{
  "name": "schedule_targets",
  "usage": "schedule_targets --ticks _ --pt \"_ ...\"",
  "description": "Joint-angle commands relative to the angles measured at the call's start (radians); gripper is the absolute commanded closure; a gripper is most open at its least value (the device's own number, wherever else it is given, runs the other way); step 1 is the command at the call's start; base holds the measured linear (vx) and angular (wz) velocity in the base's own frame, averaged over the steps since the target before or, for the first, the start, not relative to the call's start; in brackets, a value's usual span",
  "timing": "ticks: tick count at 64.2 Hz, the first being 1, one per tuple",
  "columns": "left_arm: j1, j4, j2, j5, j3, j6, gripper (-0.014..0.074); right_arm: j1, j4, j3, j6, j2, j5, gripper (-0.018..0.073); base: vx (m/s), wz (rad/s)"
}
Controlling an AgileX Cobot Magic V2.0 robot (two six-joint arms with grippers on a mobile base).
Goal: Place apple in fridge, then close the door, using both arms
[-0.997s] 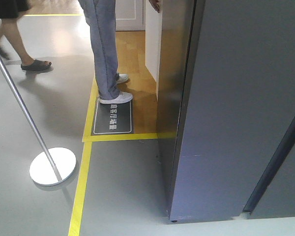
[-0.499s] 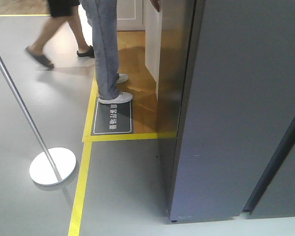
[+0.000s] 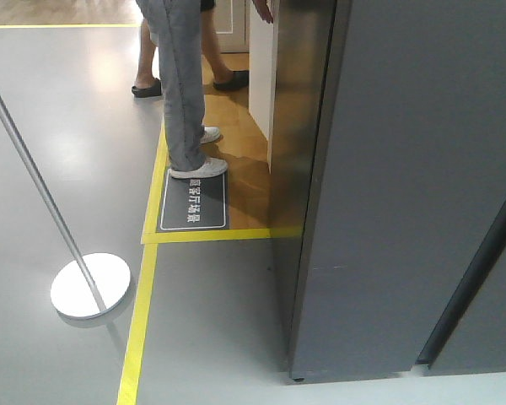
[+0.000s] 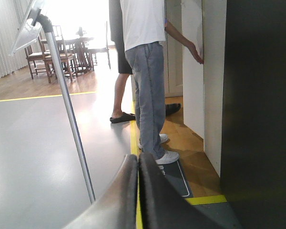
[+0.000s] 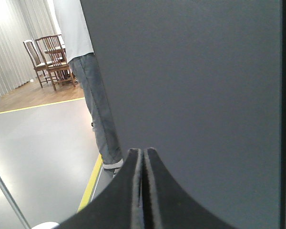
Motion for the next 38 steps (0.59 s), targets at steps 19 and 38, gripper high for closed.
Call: schedule_targets --ticks 19,38 --pt "-0.003 -0.009 -0.015 -0.075 -0.017 -0.003 0.0603 0.0 -0.024 -0.002 -0.032 -0.016 -0.126 0.0565 0.0 0.0" --pt "-0.003 -0.009 -0.015 -0.075 -0.017 -0.003 0.0603 0.0 -0.024 -0.002 -0.046 -0.016 -0.148 0.0565 0.0 0.0"
